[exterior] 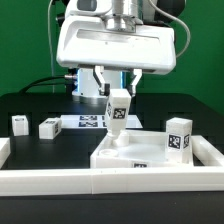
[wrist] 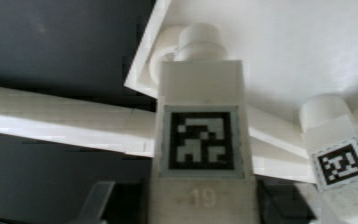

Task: Assemble square table

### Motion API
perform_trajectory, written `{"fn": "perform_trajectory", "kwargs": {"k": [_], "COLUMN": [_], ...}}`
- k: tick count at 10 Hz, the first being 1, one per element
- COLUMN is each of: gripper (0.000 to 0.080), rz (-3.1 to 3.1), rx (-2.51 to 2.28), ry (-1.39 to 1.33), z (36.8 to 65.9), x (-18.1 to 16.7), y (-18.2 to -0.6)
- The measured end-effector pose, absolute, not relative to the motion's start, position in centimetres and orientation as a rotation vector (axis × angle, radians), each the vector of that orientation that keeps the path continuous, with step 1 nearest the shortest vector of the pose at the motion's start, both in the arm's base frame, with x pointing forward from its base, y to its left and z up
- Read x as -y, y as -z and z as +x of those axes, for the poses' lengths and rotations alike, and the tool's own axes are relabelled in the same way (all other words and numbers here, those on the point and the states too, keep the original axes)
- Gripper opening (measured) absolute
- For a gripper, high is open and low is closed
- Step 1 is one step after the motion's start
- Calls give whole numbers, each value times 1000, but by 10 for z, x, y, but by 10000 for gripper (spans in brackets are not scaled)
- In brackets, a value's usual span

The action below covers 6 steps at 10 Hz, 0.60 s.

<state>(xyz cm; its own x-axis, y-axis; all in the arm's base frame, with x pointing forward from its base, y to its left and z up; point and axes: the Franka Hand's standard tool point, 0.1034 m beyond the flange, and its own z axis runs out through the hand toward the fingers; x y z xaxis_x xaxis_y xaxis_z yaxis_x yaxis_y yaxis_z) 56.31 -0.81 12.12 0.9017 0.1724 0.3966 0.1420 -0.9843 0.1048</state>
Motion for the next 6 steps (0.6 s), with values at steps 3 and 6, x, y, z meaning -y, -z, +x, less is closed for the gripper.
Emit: {"fn": "perform_trajectory", "kwargs": {"k": [3,6], "gripper": [292,292], "rz": [3070,3121], "rx": [-97,-53], "ry": [-518,-459], "z": [561,572], "x": [29,33], "y": [-117,-123]}}
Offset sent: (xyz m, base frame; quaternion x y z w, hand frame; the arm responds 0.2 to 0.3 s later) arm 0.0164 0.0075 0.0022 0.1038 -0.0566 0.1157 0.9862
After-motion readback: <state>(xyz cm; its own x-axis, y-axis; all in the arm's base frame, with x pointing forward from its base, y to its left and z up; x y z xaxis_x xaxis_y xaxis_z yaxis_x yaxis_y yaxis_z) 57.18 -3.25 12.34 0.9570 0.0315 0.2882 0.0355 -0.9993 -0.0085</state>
